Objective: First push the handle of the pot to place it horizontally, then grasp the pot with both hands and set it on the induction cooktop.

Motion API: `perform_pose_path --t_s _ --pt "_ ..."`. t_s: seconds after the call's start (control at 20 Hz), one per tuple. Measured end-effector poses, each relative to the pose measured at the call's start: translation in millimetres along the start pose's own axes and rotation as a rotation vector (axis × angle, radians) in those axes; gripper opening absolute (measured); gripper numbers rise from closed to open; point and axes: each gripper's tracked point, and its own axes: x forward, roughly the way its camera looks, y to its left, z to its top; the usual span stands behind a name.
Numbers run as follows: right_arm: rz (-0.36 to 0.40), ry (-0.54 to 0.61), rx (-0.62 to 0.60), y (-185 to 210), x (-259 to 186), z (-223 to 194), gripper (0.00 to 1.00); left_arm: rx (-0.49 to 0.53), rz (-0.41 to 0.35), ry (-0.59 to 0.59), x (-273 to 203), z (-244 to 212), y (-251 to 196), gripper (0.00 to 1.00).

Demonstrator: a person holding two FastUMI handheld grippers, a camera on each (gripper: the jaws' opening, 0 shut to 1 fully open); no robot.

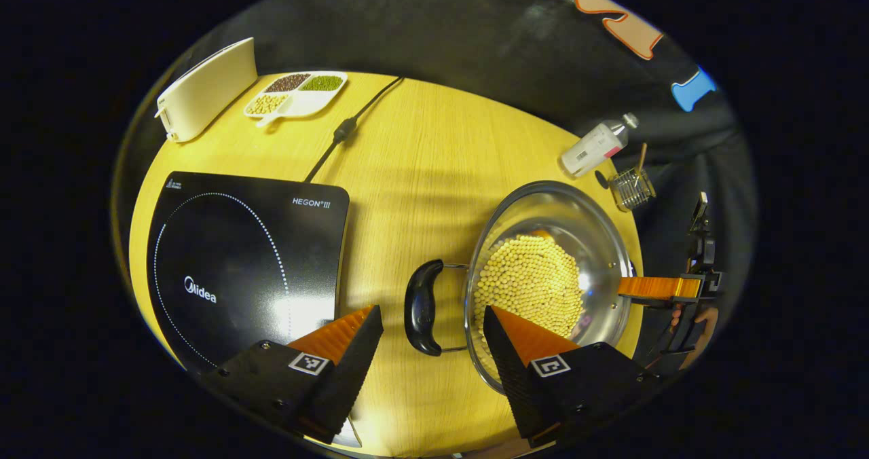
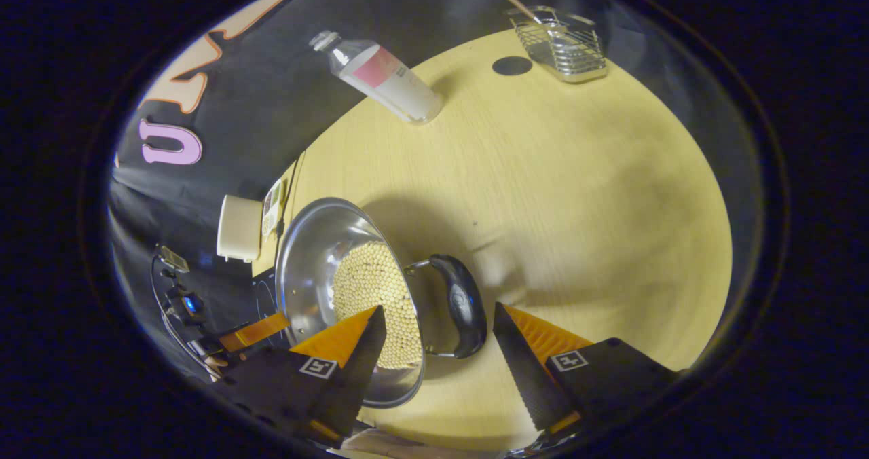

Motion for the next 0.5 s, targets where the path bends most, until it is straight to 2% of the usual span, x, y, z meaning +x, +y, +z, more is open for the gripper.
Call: perform_pose_path --t_s 0.1,0.15,0.2,0.25,0.3,0.4,0.5 --pt "0.009 0.015 0.001 1.3 10.2 -0.3 0.97 -0.013 -0.005 0.029 8.9 -1.3 1.2 0.89" --pt "0.002 0.017 0.003 0.1 14.2 0.1 0.83 -0.022 -0.008 0.034 14.6 -0.4 0.1 0.87" --pt "0.009 0.024 0.004 0.1 18.7 1.9 0.74 -0.029 -0.008 0.04 17.5 0.9 0.0 0.84" --pt "0.016 0.036 0.012 2.3 21.8 -0.4 0.7 -0.035 -0.013 0.044 21.4 0.6 -1.3 0.84" --pt "0.006 0.04 0.012 -0.7 25.3 -0.2 0.7 -0.037 -0.017 0.053 25.4 0.1 -3.0 0.76" --pt "-0.004 0.039 0.017 -8.4 29.9 3.2 0.67 -0.036 -0.004 0.078 29.8 -3.8 -4.1 0.67" --pt "0.009 0.044 0.014 -9.2 35.0 1.0 0.55 -0.015 0.005 0.079 32.0 -2.9 -3.0 0.6"
